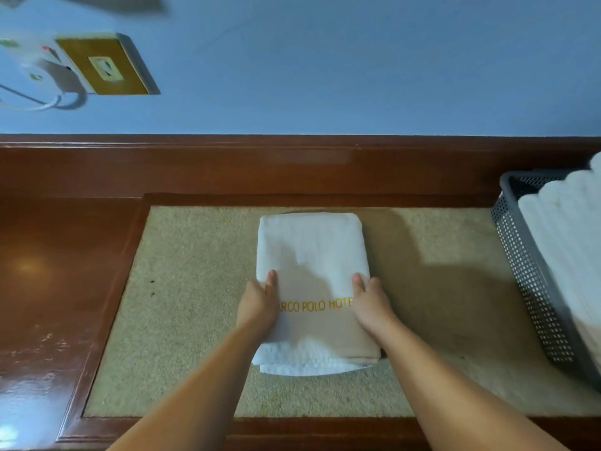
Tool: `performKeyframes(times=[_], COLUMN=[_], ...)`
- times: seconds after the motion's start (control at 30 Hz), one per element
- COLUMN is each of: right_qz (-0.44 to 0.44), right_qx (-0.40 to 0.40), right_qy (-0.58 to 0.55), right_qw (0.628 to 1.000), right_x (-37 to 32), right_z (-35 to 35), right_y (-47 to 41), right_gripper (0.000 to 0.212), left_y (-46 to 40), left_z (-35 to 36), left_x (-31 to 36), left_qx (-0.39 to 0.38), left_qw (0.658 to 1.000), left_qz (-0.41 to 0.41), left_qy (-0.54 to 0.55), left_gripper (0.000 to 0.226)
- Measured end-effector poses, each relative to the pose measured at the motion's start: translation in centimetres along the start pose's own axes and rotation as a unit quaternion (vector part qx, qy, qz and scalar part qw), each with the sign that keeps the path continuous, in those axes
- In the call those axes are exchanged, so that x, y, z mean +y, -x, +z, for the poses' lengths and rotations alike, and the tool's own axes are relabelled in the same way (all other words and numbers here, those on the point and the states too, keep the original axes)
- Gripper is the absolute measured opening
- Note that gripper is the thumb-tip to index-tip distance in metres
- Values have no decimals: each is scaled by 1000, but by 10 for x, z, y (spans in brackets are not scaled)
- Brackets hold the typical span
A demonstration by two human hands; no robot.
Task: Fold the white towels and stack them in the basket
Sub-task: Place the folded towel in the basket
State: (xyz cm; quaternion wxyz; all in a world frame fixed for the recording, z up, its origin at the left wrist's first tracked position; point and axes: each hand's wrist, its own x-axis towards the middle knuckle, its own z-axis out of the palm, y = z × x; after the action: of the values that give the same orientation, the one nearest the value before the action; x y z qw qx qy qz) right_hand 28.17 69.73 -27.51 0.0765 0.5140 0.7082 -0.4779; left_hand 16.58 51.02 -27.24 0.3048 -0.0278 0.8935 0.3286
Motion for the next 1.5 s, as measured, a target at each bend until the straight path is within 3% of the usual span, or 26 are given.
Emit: performKeyframes(times=[0.13, 0.33, 0.47, 0.57, 0.77, 0.9, 1.07, 1.17, 1.23, 1.3, 1.37, 1.43, 1.5], right_qz=[-56, -138, -209, -248, -222, -168, -70, -8, -21, -32, -50, -108, -181], right_qx=[20, 84, 213, 310, 422, 440, 387, 359, 413, 451, 480, 511, 488], right_qy=[11, -22, -1, 42, 113, 139, 146, 152, 133, 146, 183, 213, 236], right_qw=[998, 987, 955, 917, 872, 871, 908, 921, 901, 880, 856, 825, 820], right_x=[-18, -61, -99, -124, -120, -67, 37, 100, 117, 115, 106, 93, 74], right_z=[-34, -144, -266, -372, -556, -629, -637, -607, -595, -593, -595, -594, -592], right_y=[30, 93, 142, 176, 200, 157, 66, 24, 16, 13, 14, 16, 13], right_gripper=[33, 36, 37, 37, 39, 34, 32, 30, 32, 36, 50, 61, 60], left_y=[38, 116, 185, 235, 326, 356, 338, 329, 327, 321, 317, 315, 310], left_z=[-12, -35, -41, -34, 40, 121, 235, 277, 278, 278, 275, 268, 258], left_x=[35, 129, 230, 310, 433, 468, 462, 427, 417, 419, 422, 425, 439], left_qx=[32, 57, 33, -2, -179, -216, -255, -282, -268, -250, -231, -147, -58], left_qw=[996, 972, 933, 895, 818, 823, 877, 904, 908, 911, 918, 917, 875], left_qz=[88, 209, 322, 382, 440, 432, 332, 275, 294, 312, 310, 368, 478], left_qy=[0, 85, 159, 229, 325, 301, 236, 165, 130, 96, 87, 36, -57], left_gripper=[51, 49, 51, 51, 35, 29, 23, 45, 52, 41, 47, 77, 111])
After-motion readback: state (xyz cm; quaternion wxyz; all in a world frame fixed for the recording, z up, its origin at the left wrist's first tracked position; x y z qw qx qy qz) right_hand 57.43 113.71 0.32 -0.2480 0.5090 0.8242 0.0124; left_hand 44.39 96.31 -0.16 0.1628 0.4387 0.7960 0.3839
